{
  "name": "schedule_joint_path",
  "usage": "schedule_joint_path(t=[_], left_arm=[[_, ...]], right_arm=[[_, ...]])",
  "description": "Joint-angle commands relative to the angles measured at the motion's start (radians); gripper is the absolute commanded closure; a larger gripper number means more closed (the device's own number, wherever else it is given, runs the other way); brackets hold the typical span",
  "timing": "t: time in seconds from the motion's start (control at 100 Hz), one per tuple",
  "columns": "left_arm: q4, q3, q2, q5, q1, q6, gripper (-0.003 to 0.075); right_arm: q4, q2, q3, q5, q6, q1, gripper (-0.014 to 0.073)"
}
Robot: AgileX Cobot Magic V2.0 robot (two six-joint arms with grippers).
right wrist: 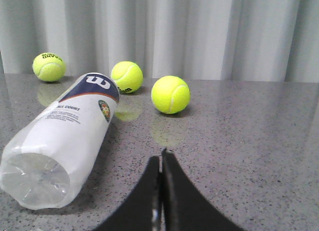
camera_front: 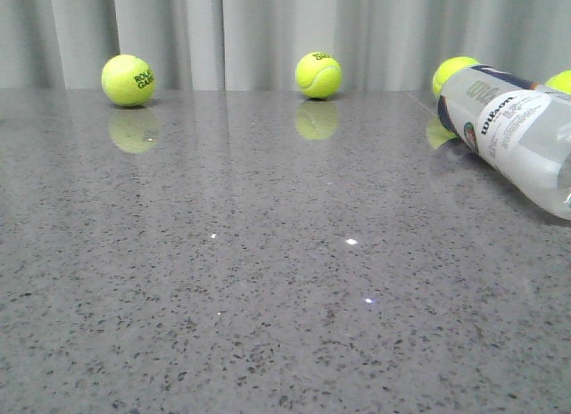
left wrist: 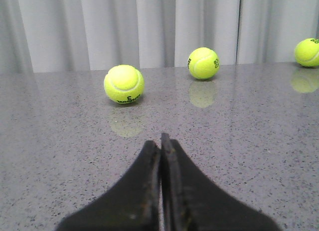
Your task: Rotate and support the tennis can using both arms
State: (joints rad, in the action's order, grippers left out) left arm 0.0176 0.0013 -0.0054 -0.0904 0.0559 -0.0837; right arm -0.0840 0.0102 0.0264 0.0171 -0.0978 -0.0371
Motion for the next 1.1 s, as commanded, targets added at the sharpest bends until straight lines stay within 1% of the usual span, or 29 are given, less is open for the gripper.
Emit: schedule_joint_path(t=[0.0, 0.94, 1.02, 1.09], left_arm=[[0.007, 0.044, -0.024, 0.077, -0.001, 0.002, 0.0739], [0.007, 0.044, -0.024, 0.077, -0.001, 0.002, 0.0739], [0.007, 0.044, -0.024, 0.077, -0.001, 0.002, 0.0739], [0.007, 0.044, -0.024, 0.077, -0.001, 0.002, 0.0739]], right_arm=[[-0.013, 0.018, 0.003, -0.070, -0.001, 0.002, 0.0654], [-0.013, 0.017, 0.001, -0.085, 0.001, 0.001, 0.0654], [-0.013, 0.016, -0.019, -0.054, 0.001, 0.001, 0.0654], [-0.013, 0.003, -0.054, 0.020, 0.001, 0.001, 0.0654]])
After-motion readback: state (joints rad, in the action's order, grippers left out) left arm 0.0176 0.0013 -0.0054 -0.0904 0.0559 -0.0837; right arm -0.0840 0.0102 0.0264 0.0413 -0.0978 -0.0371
